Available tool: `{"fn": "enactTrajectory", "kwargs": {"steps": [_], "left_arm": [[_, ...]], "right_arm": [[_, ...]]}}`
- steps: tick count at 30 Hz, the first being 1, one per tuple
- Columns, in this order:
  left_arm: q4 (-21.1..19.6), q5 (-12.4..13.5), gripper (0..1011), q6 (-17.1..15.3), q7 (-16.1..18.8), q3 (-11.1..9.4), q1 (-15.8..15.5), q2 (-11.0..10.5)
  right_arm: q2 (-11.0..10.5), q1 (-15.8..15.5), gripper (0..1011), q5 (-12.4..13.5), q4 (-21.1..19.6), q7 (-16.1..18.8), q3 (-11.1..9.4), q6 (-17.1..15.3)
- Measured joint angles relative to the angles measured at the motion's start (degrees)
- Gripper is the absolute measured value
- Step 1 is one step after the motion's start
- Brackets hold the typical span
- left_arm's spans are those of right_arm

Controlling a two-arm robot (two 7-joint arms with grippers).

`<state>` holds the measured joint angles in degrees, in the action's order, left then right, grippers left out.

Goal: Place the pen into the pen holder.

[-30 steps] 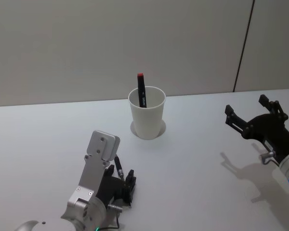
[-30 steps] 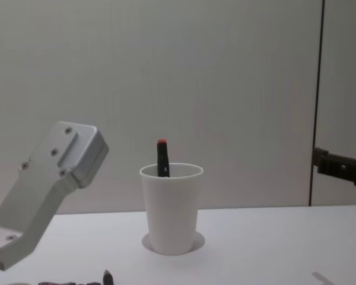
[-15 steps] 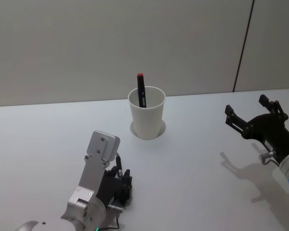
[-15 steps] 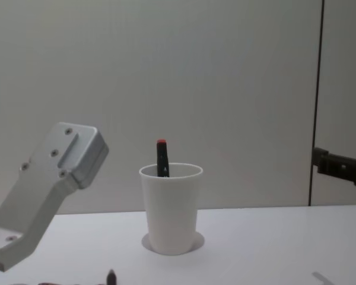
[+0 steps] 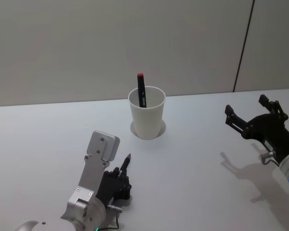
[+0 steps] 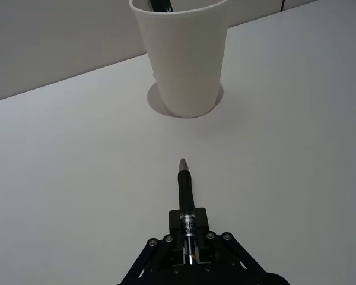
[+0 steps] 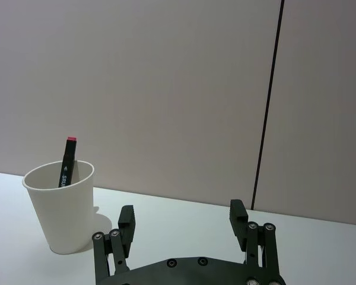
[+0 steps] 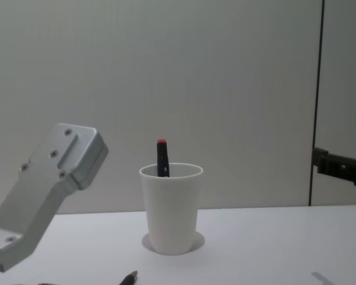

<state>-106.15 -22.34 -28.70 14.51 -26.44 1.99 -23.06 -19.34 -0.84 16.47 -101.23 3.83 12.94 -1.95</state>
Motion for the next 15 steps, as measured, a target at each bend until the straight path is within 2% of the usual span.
{"fn": "enactTrajectory", "kwargs": {"steps": [15], "left_arm": [[-0.05,-0.02,129,-0.01,0.01,0.0,0.0,0.0]], "right_arm": [[0.0,0.0,1001,0.0,0.0,0.0,0.0,0.0]]}}
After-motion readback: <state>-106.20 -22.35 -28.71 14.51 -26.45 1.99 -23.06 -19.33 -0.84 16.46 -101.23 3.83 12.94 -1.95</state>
